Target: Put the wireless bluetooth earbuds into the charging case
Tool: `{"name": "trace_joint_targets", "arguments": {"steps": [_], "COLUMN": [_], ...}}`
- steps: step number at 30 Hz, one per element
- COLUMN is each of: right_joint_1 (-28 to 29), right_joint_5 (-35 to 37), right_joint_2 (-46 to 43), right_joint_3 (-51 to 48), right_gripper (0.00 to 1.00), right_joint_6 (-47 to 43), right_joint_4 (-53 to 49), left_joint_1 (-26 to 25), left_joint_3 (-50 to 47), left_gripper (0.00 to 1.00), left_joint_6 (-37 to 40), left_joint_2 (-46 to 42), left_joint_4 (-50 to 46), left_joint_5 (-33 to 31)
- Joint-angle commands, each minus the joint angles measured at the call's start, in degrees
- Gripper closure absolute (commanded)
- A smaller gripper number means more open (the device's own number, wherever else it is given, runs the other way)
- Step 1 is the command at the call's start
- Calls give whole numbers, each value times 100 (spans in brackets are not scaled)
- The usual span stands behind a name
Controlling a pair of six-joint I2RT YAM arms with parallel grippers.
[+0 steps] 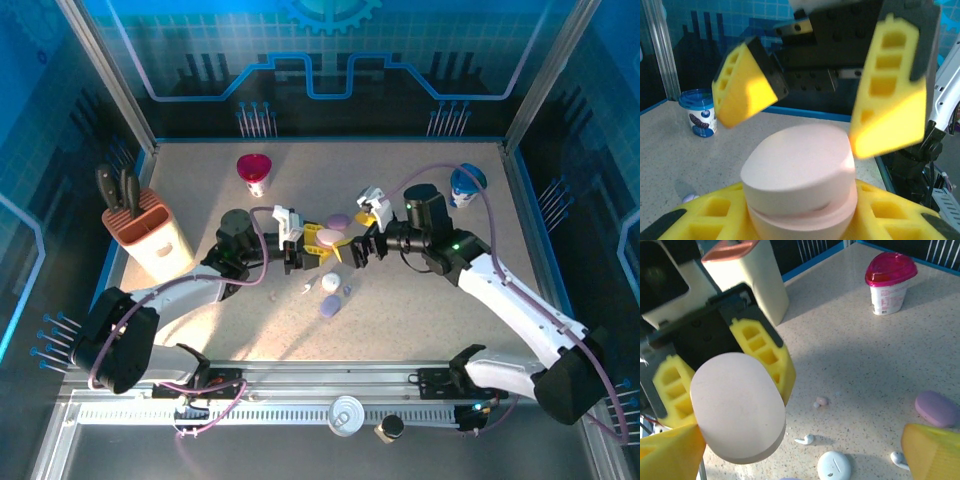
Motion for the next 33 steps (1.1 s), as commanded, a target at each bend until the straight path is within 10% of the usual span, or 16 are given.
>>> {"name": "trace_joint_targets", "arguments": {"steps": [1, 19, 33], "right_joint_1": [-229, -271, -116], "right_joint_5": [117, -140, -1123], "right_joint_2": [-166, 115, 569], "right_joint_3": [-45, 172, 501], "right_gripper": [1, 7, 41], "right_joint_6": [395, 176, -41], "right_joint_4": [331, 195, 64], "left_joint_1": [-13, -13, -14], "left_joint_3": [-96, -5, 79], "left_gripper": [62, 61, 61], "left_joint_6": [246, -245, -505], "left_joint_2": [-125, -12, 86], "left_joint_4": [107, 501, 715], "left_joint_5": [304, 584, 708]}}
